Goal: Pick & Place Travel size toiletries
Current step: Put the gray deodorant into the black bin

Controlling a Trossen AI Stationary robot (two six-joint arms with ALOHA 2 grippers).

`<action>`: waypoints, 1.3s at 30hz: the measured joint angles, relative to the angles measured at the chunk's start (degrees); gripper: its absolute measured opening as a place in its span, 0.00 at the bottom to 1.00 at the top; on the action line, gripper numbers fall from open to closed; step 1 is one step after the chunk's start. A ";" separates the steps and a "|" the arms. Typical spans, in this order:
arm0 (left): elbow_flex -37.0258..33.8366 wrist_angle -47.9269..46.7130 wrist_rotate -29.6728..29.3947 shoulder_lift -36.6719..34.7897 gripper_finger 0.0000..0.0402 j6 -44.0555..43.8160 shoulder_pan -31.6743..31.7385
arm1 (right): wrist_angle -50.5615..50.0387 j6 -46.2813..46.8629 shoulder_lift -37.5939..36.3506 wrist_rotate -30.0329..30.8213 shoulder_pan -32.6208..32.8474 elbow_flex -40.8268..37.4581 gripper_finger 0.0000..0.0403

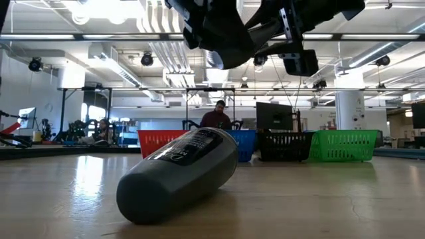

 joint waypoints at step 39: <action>-16.61 -11.88 8.81 -12.98 0.90 -27.98 -1.52 | -33.36 -5.57 10.69 50.14 -1.51 3.30 0.39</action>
